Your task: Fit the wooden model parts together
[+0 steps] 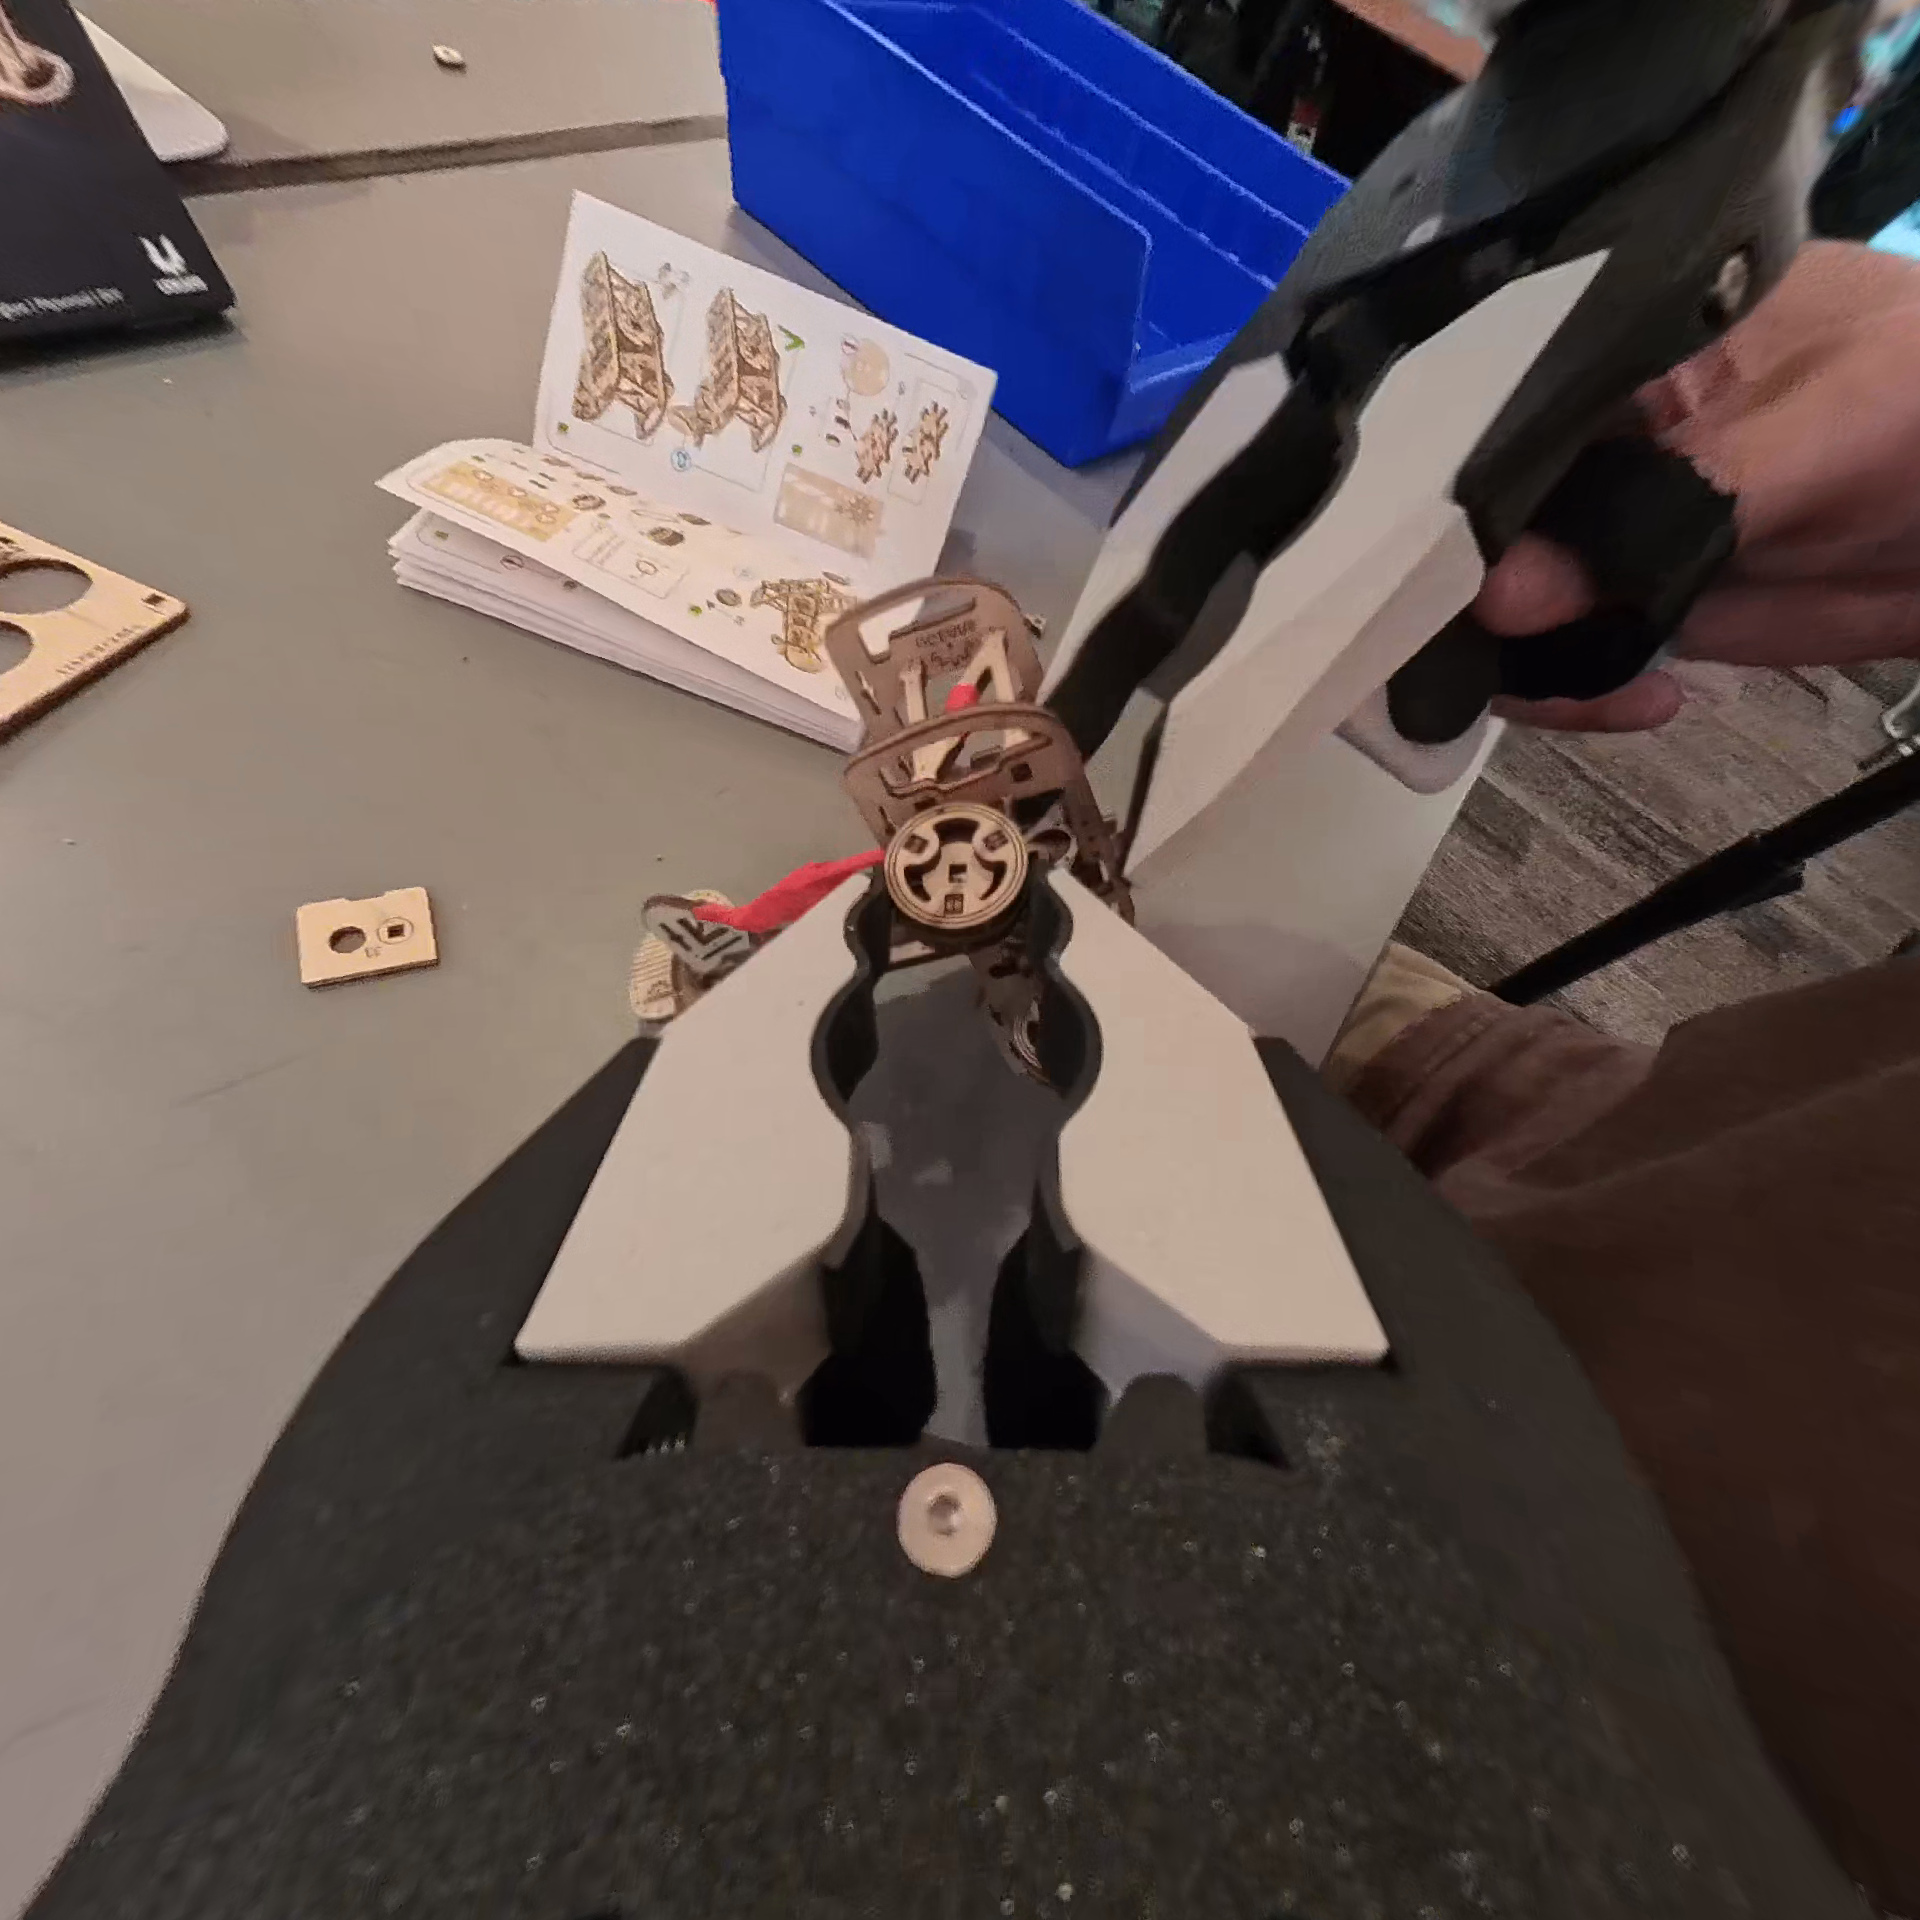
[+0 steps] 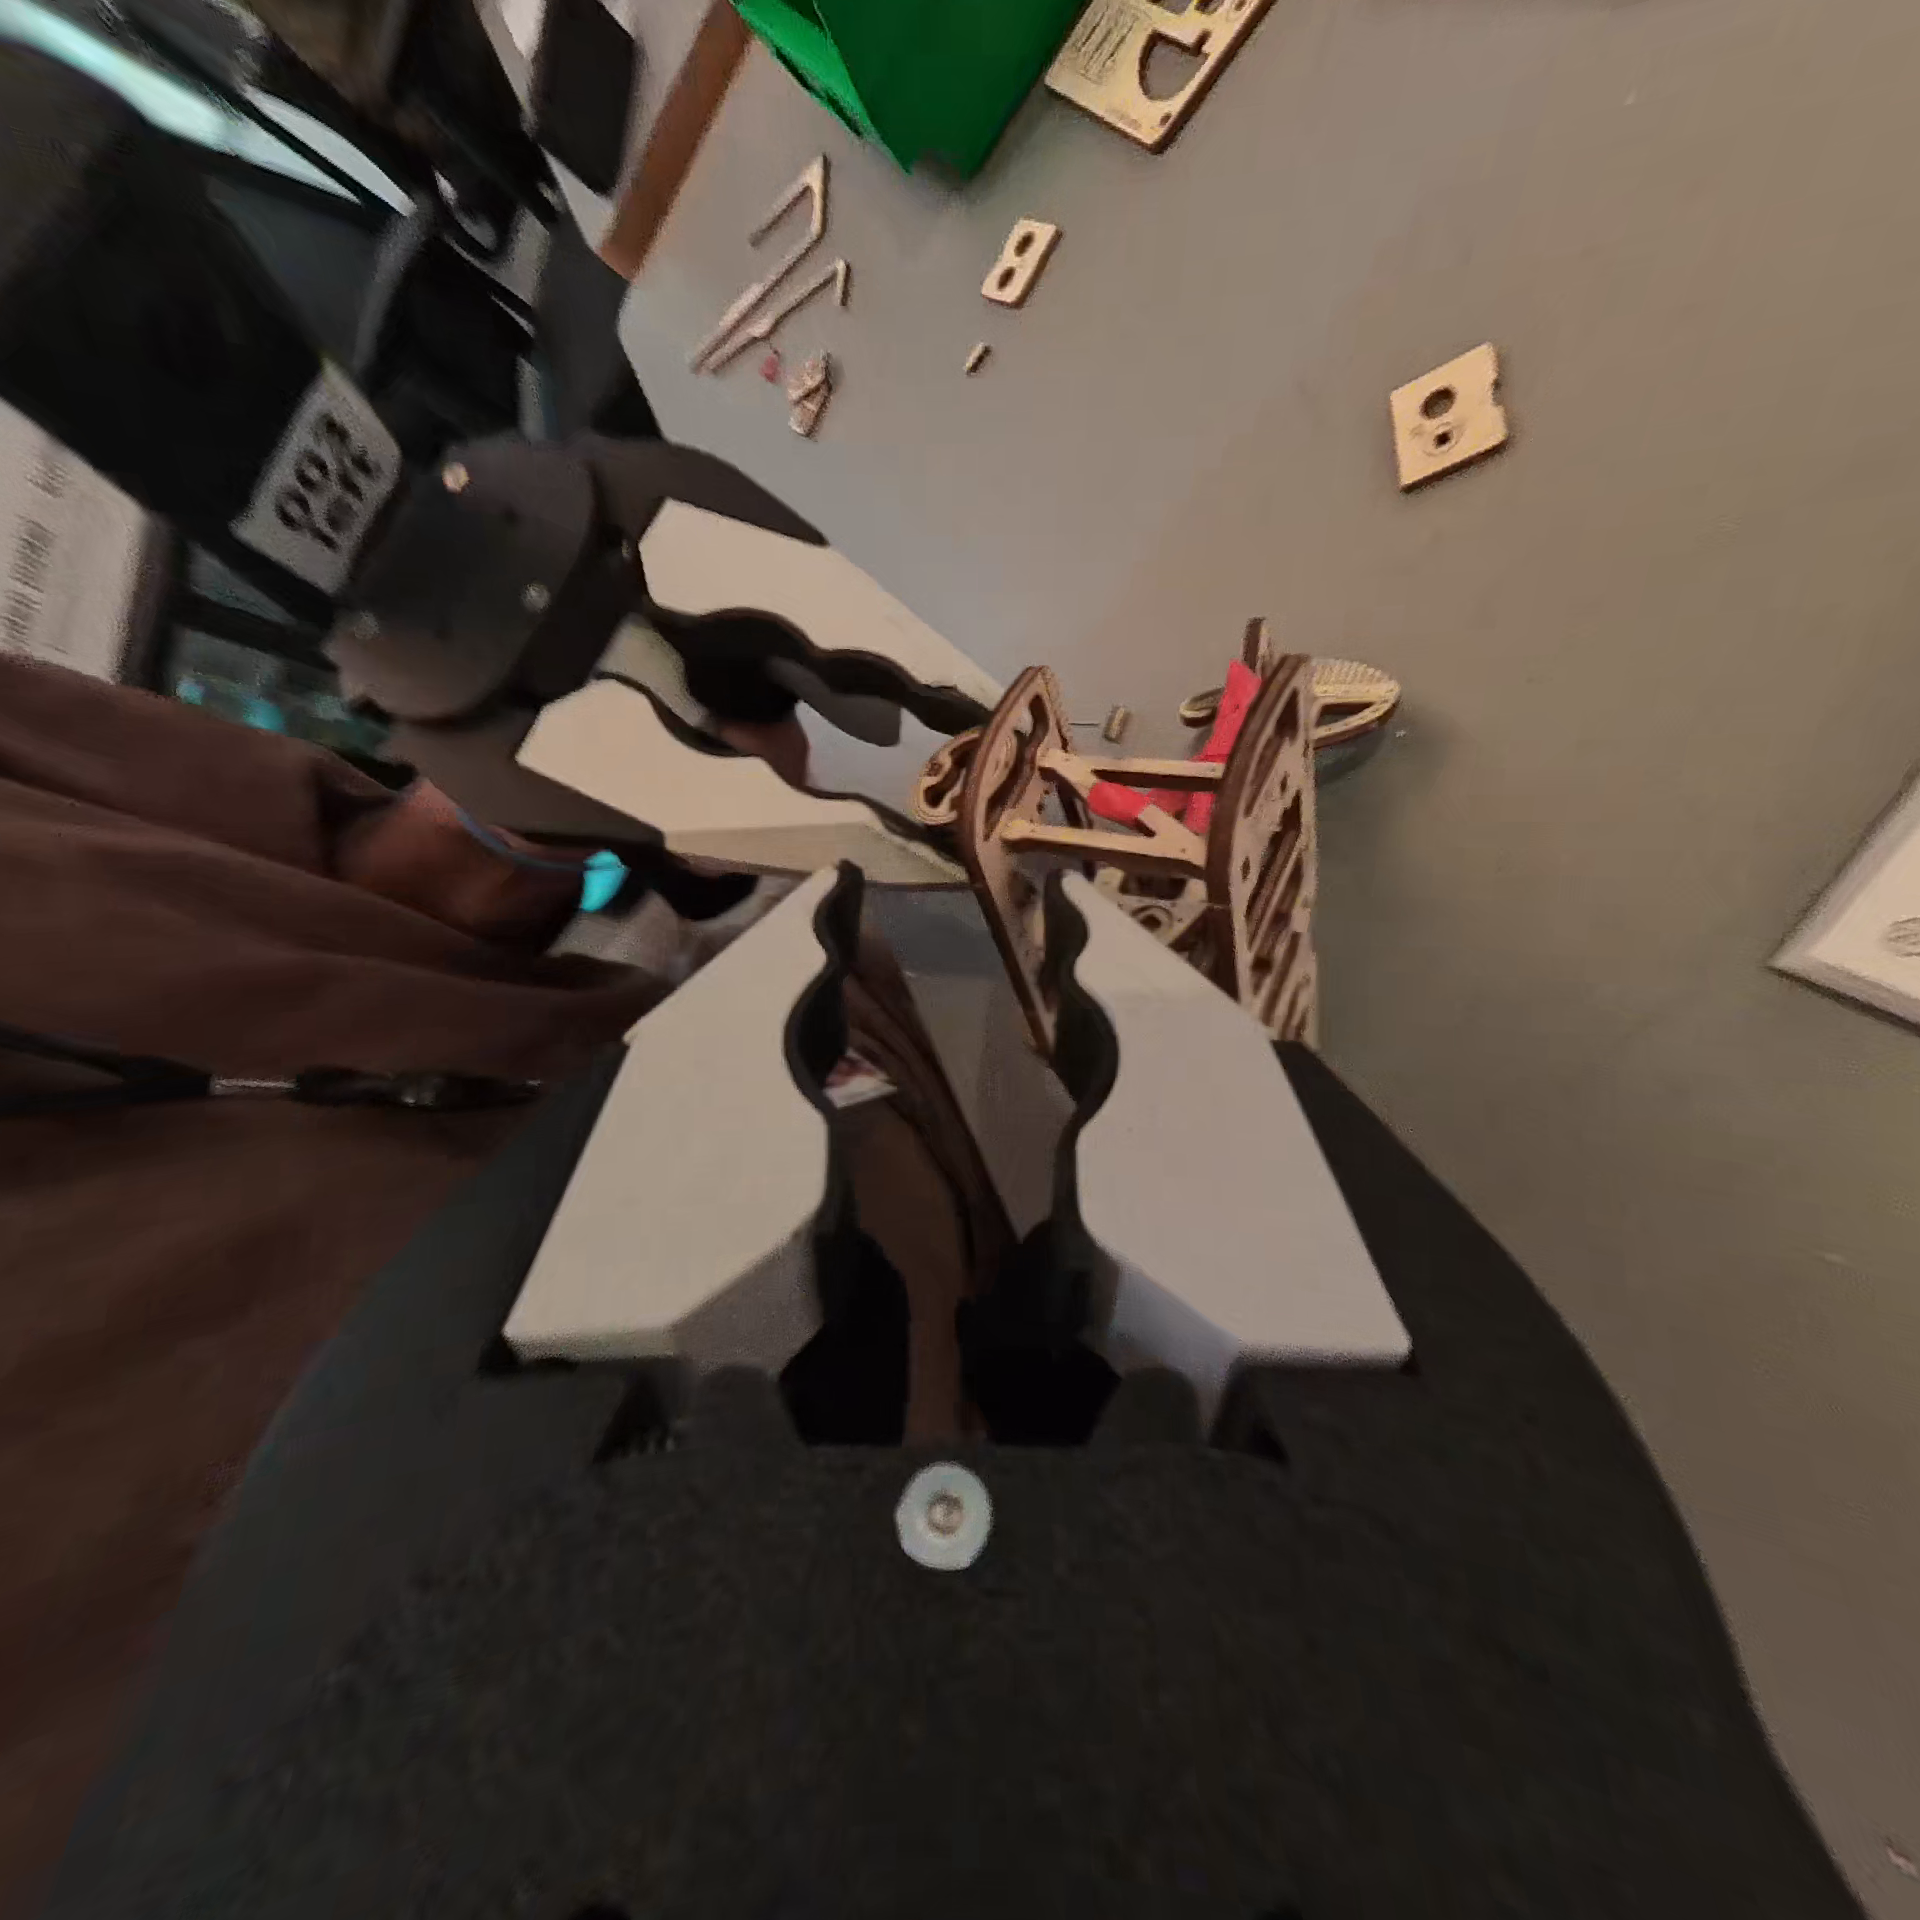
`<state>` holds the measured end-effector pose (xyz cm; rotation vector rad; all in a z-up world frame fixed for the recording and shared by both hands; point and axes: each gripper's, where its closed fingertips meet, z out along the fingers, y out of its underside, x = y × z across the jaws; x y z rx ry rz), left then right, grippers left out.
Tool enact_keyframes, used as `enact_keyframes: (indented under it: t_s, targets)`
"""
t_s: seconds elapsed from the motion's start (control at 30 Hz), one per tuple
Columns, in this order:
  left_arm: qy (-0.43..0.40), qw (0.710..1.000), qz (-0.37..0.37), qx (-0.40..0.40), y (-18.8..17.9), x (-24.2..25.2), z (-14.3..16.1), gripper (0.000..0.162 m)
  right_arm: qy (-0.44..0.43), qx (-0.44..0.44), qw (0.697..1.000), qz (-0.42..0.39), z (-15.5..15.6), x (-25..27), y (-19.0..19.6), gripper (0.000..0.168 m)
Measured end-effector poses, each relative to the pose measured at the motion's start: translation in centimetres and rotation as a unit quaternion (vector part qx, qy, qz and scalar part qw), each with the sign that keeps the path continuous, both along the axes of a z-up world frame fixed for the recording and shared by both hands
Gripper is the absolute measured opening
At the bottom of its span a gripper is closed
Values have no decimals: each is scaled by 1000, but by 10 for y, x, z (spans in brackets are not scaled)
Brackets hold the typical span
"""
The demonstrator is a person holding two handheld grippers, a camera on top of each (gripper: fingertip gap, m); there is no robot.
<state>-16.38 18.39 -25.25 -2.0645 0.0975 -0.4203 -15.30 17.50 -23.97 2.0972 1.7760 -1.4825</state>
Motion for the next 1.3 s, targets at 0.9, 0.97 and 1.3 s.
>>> enact_keyframes:
  t_s: [0.9,0.97,1.3]
  targets:
    - [-24,999,-11,-18,-10,13,-9,23,104,284,953,-30,-19,2,7,1]
    - [-36,999,-5,3,-9,13,-10,23,107,270,956,-31,-19,3,7,2]
    - [-37,999,-1,12,-9,12,-10,23,109,264,958,-18,-9,9,8,11]
